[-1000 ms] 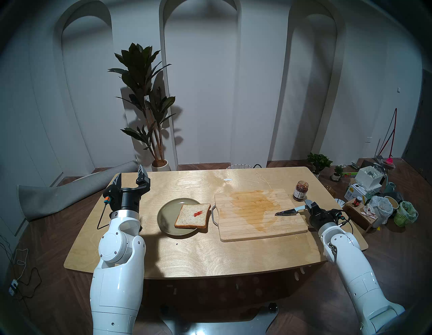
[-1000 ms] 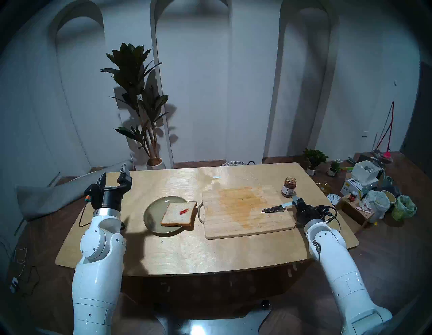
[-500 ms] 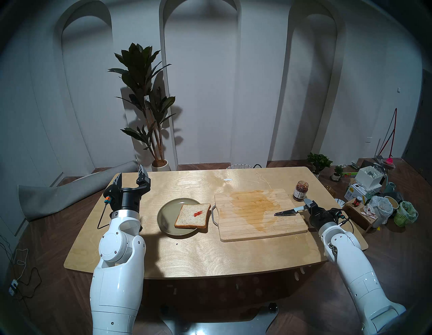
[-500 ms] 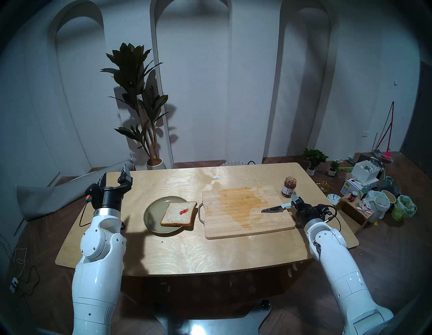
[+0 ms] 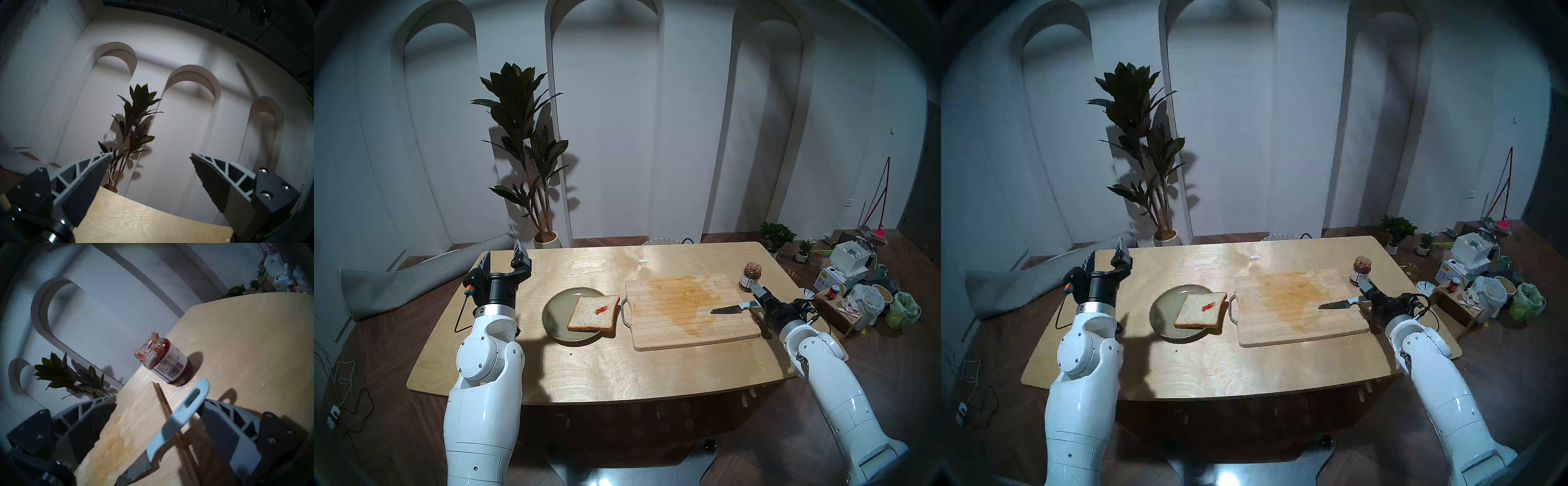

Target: Spread jam over the slice of bread with the knife

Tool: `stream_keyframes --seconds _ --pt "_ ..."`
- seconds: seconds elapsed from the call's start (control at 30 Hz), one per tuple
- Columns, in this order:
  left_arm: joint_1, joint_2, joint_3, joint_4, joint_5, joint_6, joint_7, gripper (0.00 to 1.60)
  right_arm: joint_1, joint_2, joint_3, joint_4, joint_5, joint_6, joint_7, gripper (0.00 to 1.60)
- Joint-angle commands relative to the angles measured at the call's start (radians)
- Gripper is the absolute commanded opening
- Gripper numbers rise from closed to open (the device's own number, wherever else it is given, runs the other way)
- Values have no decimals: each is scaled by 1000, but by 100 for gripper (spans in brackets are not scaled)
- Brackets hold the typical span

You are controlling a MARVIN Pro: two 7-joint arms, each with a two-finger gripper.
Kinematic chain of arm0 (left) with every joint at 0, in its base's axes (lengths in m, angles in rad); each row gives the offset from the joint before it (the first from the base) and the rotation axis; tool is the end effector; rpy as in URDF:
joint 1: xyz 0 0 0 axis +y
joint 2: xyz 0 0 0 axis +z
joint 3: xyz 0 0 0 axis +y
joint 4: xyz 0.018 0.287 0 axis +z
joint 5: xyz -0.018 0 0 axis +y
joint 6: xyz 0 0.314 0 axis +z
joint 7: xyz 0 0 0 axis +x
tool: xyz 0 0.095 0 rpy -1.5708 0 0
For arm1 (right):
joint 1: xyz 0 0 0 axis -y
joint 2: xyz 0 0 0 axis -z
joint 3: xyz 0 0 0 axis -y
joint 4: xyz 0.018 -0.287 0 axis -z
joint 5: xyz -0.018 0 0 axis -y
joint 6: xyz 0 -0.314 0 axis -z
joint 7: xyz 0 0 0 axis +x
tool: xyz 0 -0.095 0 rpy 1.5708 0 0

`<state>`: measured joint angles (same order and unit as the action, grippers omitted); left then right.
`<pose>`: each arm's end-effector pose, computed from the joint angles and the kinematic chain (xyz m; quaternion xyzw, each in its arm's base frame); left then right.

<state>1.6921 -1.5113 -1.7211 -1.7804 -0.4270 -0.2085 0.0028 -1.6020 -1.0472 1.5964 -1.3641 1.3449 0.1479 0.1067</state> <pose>0.3832 0.0825 -0.2462 0.5719 0.1698 0.8002 0.0615 0.4041 -0.1863 -0.3459 -0.7185 0.3028 -0.5620 0.2761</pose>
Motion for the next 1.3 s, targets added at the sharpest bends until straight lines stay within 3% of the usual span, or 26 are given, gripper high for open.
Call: stream_keyframes --seconds 0.0,0.1,0.13,0.17,0.4,0.5,0.67,0.77,0.83,0.9,1.2,1.27 --pt "-20 7 1 -20 -4 11 -3 160 -29 40 40 -110 8 28 -80 160" --pt "-25 1 -2 -26 -23 17 -2 160 -25 36 57 -122 25 41 -110 160" --pt "-26 5 -3 -34 -23 20 -1 160 -46 33 91 -181 59 67 -175 160" --pt "-27 6 -4 -37 -25 22 -1 160 -25 42 91 -152 59 85 -169 160" --pt "-29 17 -11 -46 -38 49 -2 160 -69 68 163 -261 124 166 -326 160" --pt "-28 22 -13 -49 -33 52 -2 160 -63 56 193 -273 166 182 -348 160" --pt "-15 61 1 -65 31 39 -20 160 -44 19 270 -316 316 238 -444 160" --pt "2 94 17 -72 117 3 -29 160 -40 12 289 -330 376 263 -485 160" --pt "7 103 23 -72 151 -12 -28 160 -43 13 291 -342 369 253 -494 160" --pt "13 131 35 -66 219 -14 -31 160 -61 66 249 -389 231 207 -456 160" --pt "11 129 23 -48 247 0 -24 160 -25 157 162 -482 56 198 -410 160" --pt "9 135 22 -44 263 -1 -22 160 -12 173 127 -485 -15 179 -393 160"
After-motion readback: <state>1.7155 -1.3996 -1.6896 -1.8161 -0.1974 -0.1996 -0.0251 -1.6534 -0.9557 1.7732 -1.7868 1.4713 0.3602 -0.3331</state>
